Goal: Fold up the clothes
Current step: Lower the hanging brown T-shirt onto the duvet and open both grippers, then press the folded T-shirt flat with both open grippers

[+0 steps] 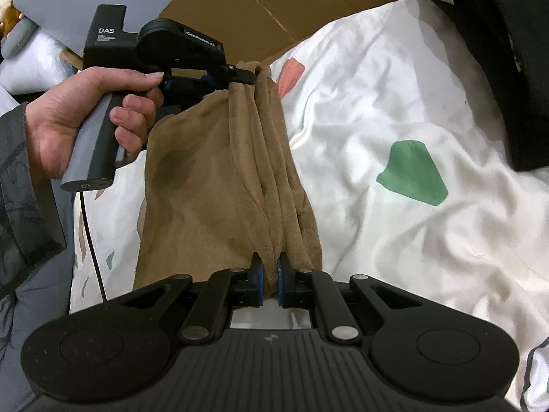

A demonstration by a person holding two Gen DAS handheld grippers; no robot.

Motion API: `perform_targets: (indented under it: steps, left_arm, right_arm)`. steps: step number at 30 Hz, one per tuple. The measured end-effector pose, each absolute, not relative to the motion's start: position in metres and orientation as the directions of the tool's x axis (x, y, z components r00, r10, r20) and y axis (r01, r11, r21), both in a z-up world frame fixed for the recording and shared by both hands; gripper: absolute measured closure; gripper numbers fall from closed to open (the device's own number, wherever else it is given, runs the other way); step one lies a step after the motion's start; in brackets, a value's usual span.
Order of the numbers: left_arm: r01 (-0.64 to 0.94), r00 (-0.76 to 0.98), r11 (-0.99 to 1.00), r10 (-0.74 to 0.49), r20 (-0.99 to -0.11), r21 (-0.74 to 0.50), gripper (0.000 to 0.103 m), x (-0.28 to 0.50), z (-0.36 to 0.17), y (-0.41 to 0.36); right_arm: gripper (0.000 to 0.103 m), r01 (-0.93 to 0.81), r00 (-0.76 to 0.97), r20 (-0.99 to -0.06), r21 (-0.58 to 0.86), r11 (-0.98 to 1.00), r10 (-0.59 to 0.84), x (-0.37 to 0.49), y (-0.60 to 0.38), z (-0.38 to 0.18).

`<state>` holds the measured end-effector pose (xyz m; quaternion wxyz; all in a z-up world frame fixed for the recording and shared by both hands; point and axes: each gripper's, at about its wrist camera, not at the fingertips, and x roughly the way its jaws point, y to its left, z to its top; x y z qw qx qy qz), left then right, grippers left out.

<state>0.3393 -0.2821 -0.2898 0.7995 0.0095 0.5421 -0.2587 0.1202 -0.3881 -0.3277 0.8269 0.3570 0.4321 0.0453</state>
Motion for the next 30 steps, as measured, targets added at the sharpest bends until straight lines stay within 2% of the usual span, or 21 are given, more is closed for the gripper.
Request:
perform_targets:
  steps: [1,2,4,5,8,11,16,23,30]
  left_arm:
    - [0.407,0.259,0.867,-0.412,-0.873,-0.288,0.079,0.34,-0.294,-0.282]
    - [0.397,0.234,0.865,-0.42,-0.877,-0.308,0.062,0.34,-0.297,-0.282]
    - [0.402,0.221,0.857,-0.432,-0.874,-0.322,0.046,0.339,-0.293,-0.281]
    - [0.422,0.229,0.851,-0.433,-0.872,-0.312,0.041,0.337,-0.288,-0.279]
    - [0.488,0.256,0.831,-0.43,-0.866,-0.269,0.039,0.33,-0.271,-0.27]
    - [0.49,0.246,0.825,-0.442,-0.862,-0.283,0.039,0.328,-0.257,-0.254]
    - [0.469,0.249,0.824,-0.47,-0.847,-0.319,0.039,0.321,-0.226,-0.215]
    - [0.416,0.344,0.86,-0.448,-0.825,-0.294,0.039,0.301,-0.182,-0.156]
    - [0.33,0.402,0.876,-0.468,-0.787,-0.352,0.039,0.287,-0.177,-0.11]
  right_arm:
    - [0.095,0.237,0.618,-0.684,0.633,0.737,0.388,0.122,-0.389,-0.33]
    - [0.094,0.24,0.611,-0.684,0.639,0.731,0.398,0.121,-0.39,-0.331]
    - [0.091,0.247,0.602,-0.685,0.65,0.719,0.412,0.12,-0.394,-0.331]
    - [0.089,0.25,0.599,-0.685,0.652,0.716,0.415,0.12,-0.396,-0.331]
    - [0.081,0.243,0.614,-0.677,0.651,0.719,0.406,0.117,-0.404,-0.325]
    - [0.076,0.231,0.643,-0.669,0.634,0.738,0.374,0.117,-0.413,-0.316]
    - [0.074,0.229,0.664,-0.655,0.637,0.736,0.36,0.12,-0.425,-0.306]
    - [0.07,0.248,0.7,-0.626,0.664,0.705,0.343,0.141,-0.436,-0.291]
    - [0.07,0.215,0.713,-0.636,0.599,0.771,0.295,0.169,-0.425,-0.27]
